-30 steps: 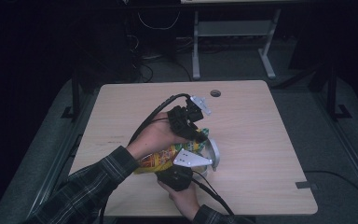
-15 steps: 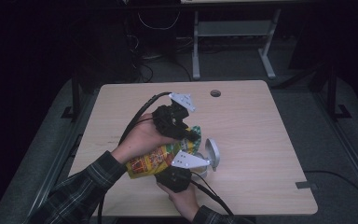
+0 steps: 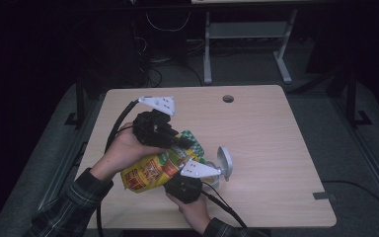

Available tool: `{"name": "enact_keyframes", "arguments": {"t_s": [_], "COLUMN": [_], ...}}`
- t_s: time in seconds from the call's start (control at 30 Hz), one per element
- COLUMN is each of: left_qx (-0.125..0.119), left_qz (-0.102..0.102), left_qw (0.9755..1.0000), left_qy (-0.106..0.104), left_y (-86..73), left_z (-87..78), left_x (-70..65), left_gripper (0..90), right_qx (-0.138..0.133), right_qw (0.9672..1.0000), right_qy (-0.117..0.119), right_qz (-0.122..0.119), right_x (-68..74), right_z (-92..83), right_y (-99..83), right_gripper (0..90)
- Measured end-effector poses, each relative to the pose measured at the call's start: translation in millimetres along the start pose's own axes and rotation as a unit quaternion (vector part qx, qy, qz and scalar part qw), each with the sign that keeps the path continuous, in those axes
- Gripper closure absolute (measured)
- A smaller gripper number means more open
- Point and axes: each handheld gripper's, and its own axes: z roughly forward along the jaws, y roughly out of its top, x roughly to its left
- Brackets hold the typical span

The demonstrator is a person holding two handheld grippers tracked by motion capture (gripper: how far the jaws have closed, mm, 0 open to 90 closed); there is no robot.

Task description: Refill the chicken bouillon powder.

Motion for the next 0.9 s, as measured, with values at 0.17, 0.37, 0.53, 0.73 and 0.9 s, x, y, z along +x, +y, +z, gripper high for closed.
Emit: {"name": "enact_keyframes", "arguments": {"t_s": [0.17,0.37,0.53,0.73,0.9], "left_qx": [-0.027,-0.057,-0.084,-0.119,-0.152], "left_qz": [-0.002,-0.008,-0.013,-0.032,-0.049], "left_qw": [0.9996,0.9983,0.9961,0.9915,0.9856], "left_qy": [0.004,0.012,0.024,0.042,0.055], "left_y": [-11.5,-28.5,-47.2,-70.5,-90.5], "left_z": [-17.0,-39.8,-55.9,-65.0,-67.6], "left_x": [-0.6,1.0,2.6,10.2,20.1], "left_gripper": [90.0,90.0,90.0,90.0,90.0], "right_qx": [0.002,0.004,0.004,0.01,0.023], "right_qw": [0.9999,0.9996,0.9992,0.9982,0.9971], "right_qy": [-0.002,-0.017,-0.025,-0.043,-0.054], "right_qz": [-0.01,-0.023,-0.03,-0.04,-0.048], "right_x": [0.5,-0.3,1.0,4.3,6.3], "right_z": [0.3,-1.5,-2.4,-6.5,-9.1], "right_y": [-0.7,0.9,2.4,5.9,6.7], "right_gripper": [89.6,89.7,89.7,89.7,89.7]}}
